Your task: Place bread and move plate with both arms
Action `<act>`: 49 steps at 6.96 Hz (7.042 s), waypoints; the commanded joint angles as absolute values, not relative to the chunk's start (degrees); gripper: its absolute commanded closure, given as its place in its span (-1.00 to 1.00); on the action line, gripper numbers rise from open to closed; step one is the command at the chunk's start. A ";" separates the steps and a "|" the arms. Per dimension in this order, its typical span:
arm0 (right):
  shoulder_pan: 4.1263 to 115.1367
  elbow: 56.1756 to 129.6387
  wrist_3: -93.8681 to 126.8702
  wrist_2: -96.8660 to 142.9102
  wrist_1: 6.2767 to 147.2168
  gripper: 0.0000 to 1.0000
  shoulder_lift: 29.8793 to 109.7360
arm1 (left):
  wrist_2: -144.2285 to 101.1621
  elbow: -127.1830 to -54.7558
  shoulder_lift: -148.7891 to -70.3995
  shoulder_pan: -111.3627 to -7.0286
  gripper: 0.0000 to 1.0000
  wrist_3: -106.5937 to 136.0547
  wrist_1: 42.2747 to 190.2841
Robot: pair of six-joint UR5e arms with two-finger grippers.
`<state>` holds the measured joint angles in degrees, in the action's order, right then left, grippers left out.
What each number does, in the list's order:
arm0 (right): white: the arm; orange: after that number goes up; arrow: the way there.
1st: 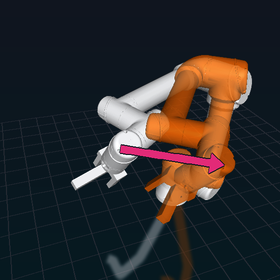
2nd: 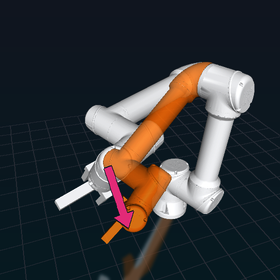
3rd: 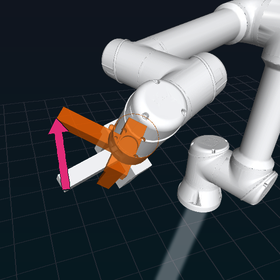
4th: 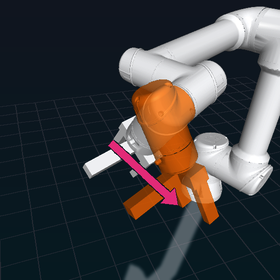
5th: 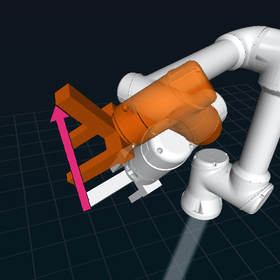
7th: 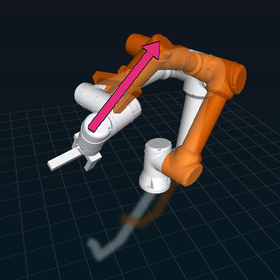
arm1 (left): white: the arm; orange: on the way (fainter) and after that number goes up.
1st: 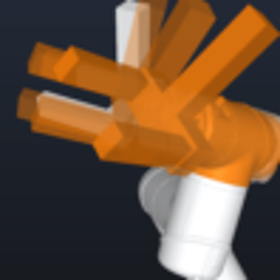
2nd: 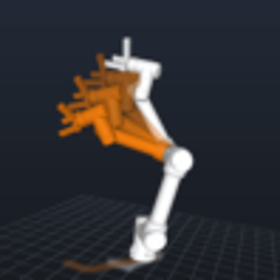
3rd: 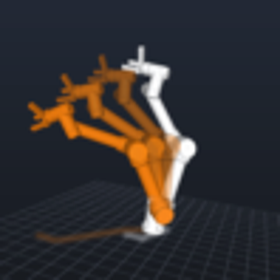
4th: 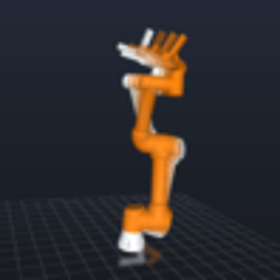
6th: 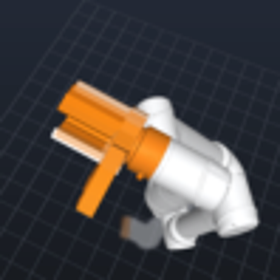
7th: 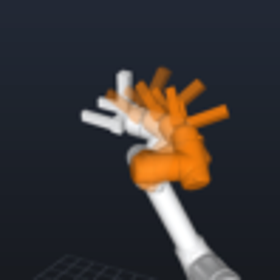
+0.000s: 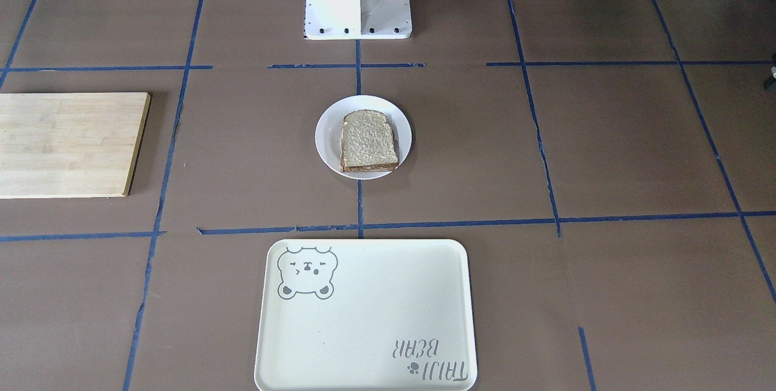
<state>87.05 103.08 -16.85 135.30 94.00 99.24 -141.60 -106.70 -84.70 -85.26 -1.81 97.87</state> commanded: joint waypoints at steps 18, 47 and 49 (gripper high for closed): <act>89.56 102.39 -19.78 135.61 94.75 -1.00 103.45 | -97.12 -84.73 -111.62 -23.64 -0.72 87.98 166.82; 89.56 101.69 -19.78 135.53 94.75 -1.00 103.18 | -93.51 -33.13 -146.69 -40.43 -0.97 116.55 181.58; 89.56 101.69 -19.78 135.53 94.75 -1.00 103.18 | -97.70 -33.92 -146.08 -41.21 -1.00 113.04 181.23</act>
<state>89.56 101.69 -19.78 135.53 94.75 103.20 -94.96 -33.43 -146.50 -40.72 114.66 181.49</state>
